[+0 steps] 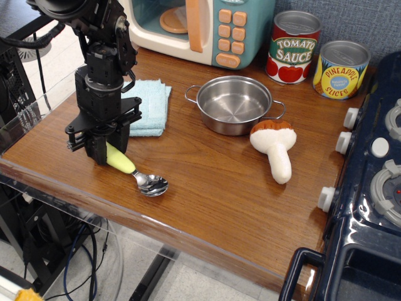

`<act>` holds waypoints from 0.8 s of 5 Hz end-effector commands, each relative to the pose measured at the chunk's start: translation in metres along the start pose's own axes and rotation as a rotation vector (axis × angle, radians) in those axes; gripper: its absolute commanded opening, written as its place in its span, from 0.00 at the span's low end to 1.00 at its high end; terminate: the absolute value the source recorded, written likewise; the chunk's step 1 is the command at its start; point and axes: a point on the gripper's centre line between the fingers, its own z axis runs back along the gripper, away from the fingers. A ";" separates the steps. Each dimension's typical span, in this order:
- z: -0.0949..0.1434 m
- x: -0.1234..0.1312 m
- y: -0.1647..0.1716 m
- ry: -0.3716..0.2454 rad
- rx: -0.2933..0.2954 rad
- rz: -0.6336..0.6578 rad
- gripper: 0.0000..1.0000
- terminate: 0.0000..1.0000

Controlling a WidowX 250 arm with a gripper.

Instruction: Move the spoon at a diagnol pointing towards stove in front of pot.

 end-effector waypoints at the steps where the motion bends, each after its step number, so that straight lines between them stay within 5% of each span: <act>1: 0.043 -0.006 0.000 -0.039 0.032 0.005 0.00 0.00; 4: 0.078 -0.053 -0.015 0.071 -0.096 -0.107 0.00 0.00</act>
